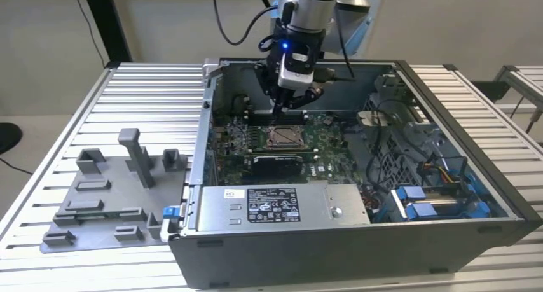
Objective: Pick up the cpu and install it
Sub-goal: 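Install the first cpu locking lever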
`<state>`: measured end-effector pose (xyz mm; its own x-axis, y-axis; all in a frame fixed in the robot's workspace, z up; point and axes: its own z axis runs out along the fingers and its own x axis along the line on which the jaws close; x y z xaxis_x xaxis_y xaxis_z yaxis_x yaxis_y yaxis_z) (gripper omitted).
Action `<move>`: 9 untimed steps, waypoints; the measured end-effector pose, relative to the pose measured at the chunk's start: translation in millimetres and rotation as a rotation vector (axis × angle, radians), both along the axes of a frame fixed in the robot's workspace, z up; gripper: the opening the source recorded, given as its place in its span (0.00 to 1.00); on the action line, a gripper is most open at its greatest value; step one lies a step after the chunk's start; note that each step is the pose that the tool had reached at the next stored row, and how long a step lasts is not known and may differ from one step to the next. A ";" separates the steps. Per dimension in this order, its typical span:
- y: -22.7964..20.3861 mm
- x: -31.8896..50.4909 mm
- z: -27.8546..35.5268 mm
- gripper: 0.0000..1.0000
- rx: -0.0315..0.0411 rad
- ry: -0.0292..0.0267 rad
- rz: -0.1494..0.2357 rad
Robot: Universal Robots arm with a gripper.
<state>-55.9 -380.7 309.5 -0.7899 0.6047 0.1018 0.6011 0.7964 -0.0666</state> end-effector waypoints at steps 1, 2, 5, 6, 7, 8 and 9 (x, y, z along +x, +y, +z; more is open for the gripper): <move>0.0 0.0 0.0 0.00 0.0000 0.0000 0.018; 0.0 0.0 0.0 0.00 -0.0001 0.0000 0.036; 0.0 0.0 0.0 0.00 0.0001 -0.0001 0.091; 0.0 0.0 0.0 0.00 0.0001 -0.0001 0.110; 0.0 0.0 0.0 0.00 0.0000 0.0000 0.126; 0.0 0.0 0.0 0.00 0.0000 0.0000 0.146; 0.0 0.0 0.0 0.00 -0.0001 0.0000 0.163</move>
